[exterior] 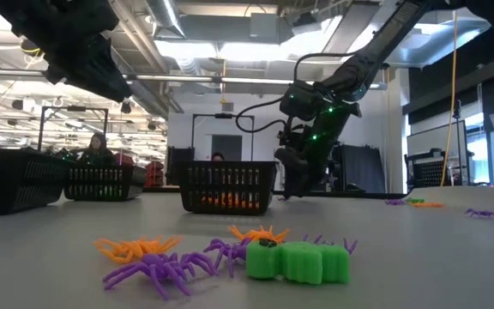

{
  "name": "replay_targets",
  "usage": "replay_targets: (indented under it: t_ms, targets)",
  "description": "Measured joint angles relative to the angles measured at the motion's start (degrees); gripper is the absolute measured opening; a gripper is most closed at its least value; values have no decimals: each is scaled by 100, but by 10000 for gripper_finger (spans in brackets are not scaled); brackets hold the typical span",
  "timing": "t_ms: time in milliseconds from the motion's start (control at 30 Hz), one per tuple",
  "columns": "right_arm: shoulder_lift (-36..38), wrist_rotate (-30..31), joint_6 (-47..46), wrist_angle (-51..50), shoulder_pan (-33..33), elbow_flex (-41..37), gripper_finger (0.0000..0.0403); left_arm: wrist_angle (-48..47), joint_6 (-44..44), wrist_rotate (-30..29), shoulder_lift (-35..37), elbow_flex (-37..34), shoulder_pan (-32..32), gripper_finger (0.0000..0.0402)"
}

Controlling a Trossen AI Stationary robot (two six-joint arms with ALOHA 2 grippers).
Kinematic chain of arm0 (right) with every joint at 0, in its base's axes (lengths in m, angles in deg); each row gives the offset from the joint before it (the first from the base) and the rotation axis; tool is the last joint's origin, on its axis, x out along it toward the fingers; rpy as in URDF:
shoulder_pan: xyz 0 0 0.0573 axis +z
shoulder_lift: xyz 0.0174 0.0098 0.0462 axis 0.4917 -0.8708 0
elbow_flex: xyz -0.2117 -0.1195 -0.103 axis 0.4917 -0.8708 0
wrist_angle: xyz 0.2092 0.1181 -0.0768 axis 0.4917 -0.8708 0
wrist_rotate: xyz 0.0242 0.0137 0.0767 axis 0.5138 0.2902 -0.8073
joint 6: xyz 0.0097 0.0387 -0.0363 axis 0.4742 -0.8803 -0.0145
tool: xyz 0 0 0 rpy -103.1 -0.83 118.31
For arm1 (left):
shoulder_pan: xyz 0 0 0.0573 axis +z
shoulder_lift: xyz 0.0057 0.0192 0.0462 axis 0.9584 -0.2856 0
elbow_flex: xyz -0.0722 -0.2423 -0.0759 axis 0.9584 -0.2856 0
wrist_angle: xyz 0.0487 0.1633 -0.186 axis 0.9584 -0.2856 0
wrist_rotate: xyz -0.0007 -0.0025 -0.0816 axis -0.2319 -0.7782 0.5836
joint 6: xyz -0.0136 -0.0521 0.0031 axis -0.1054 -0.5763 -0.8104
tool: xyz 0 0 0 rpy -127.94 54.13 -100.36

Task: Sort Halloween decoration
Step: Put the purple spider toy into the bottom left black basket

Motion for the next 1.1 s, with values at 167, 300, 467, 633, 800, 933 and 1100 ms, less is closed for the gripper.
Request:
replay_targets:
  t_ms: [167,300,467,633,800,933,1100]
  targets:
    - [0,-45,-36,63,4,0,175,1,14,223,0,0,0,137]
    - [0,-164,-43,114,4,2,143,0,14,578,0,0,0,137]
    - [-78,-204,-59,117,4,9,119,0,15,966,2,0,0,137]
    - [-310,-304,-7,228,4,37,106,2,15,1153,2,0,0,137]
    - [-369,-295,52,213,4,34,74,0,14,1204,2,-2,0,137]
    - [-248,-302,189,263,9,20,13,0,14,1204,2,-2,0,137]
    - [-50,-304,199,120,7,-19,7,0,14,1204,2,-7,0,137]
